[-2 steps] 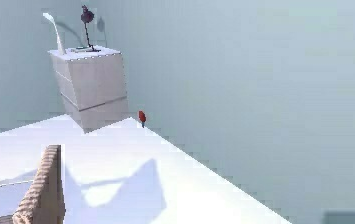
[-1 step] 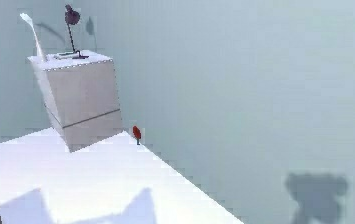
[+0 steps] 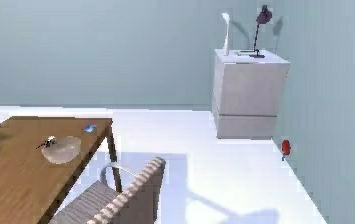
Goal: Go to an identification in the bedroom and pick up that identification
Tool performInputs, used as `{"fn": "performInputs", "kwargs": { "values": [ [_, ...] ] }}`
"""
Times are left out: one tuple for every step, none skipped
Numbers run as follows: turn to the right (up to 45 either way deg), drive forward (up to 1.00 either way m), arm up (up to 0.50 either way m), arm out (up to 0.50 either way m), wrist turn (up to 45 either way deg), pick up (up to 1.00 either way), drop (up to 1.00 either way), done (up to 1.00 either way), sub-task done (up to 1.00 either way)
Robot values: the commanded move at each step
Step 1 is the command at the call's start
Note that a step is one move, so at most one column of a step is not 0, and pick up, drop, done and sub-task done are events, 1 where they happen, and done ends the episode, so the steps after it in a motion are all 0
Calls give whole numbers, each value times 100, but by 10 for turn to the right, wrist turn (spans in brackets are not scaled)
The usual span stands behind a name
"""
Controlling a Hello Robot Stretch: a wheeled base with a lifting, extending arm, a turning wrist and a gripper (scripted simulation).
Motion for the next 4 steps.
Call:
{"fn": "performInputs", "kwargs": {
  "values": [
    [-450, 0, 0, 0, 0, 0, 0, 0, 0],
    [-450, 0, 0, 0, 0, 0, 0, 0, 0],
    [-240, 0, 0, 0, 0, 0, 0, 0, 0],
    [450, 0, 0, 0, 0, 0, 0, 0, 0]
  ]
}}
